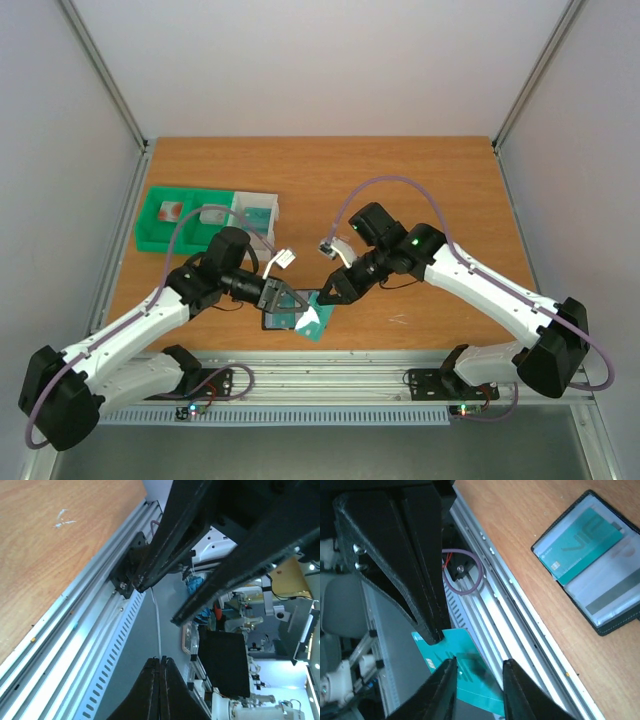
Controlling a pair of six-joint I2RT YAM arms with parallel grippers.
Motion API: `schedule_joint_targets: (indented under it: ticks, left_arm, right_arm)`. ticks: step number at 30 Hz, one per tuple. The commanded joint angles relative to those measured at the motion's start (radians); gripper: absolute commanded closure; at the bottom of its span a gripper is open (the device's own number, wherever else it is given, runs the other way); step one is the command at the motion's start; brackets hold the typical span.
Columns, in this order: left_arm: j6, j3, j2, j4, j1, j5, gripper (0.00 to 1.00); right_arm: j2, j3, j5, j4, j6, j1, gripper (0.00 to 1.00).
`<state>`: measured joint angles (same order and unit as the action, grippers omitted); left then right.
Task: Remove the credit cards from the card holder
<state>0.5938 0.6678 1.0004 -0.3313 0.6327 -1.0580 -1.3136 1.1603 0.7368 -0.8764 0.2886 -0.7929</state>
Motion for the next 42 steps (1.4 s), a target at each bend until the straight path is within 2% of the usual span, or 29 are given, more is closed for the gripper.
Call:
schedule_joint_targets:
  ticks: [1, 3, 5, 8, 11, 15, 19, 20, 23, 24, 27, 33, 38, 42]
  left_arm:
    - [-0.001, 0.017, -0.013, 0.078, 0.007, -0.065, 1.00]
    - [-0.004, 0.018, -0.015, 0.074, 0.007, -0.064, 1.00]
    - [-0.008, 0.018, -0.022, 0.074, 0.006, -0.066, 1.00]
    - [-0.011, 0.018, -0.035, 0.071, 0.006, -0.071, 1.00]
    - [-0.019, 0.022, -0.047, 0.057, 0.007, -0.068, 1.00]
    - [-0.020, 0.019, -0.057, 0.061, 0.006, -0.075, 1.00]
    - [-0.014, 0.017, -0.066, 0.066, 0.007, -0.069, 1.00]
    - [-0.016, 0.023, -0.067, 0.053, 0.007, -0.054, 0.97]
    - [-0.049, 0.054, -0.085, -0.027, 0.006, 0.065, 0.77]
    - [-0.046, 0.067, -0.096, -0.041, 0.005, 0.114, 0.75]
    - [0.007, 0.071, -0.146, -0.015, 0.005, 0.265, 0.59]
    - [0.226, 0.008, -0.270, 0.053, 0.001, 0.555, 0.51]
    - [0.414, -0.099, -0.323, 0.225, 0.000, 0.610, 0.44]
    - [0.491, -0.138, -0.332, 0.292, 0.001, 0.638, 0.36]
  right_arm:
    - [-0.010, -0.022, 0.091, 0.010, 0.021, 0.003, 0.79]
    - [-0.002, -0.031, 0.127, 0.027, 0.017, 0.003, 0.87]
    - [0.000, -0.034, 0.138, 0.030, 0.016, 0.003, 0.88]
    - [0.000, -0.022, 0.086, 0.000, 0.018, 0.005, 0.78]
    - [0.008, -0.010, 0.132, 0.001, 0.014, 0.011, 0.78]
    - [0.010, -0.020, 0.217, 0.024, 0.006, 0.012, 0.82]
    - [0.016, -0.034, 0.257, 0.051, -0.007, 0.011, 0.98]
    - [0.017, -0.036, 0.254, 0.057, -0.014, 0.012, 0.99]
    - [0.018, -0.052, 0.241, 0.095, -0.055, 0.014, 0.99]
    - [0.018, -0.061, 0.236, 0.127, -0.080, 0.018, 0.99]
    - [0.032, -0.091, 0.186, 0.228, -0.181, 0.033, 0.99]
    - [0.102, -0.163, -0.001, 0.432, -0.476, 0.110, 0.99]
    - [0.151, -0.241, -0.112, 0.653, -0.719, 0.118, 0.99]
    - [0.197, -0.304, -0.207, 0.795, -0.853, 0.118, 0.99]
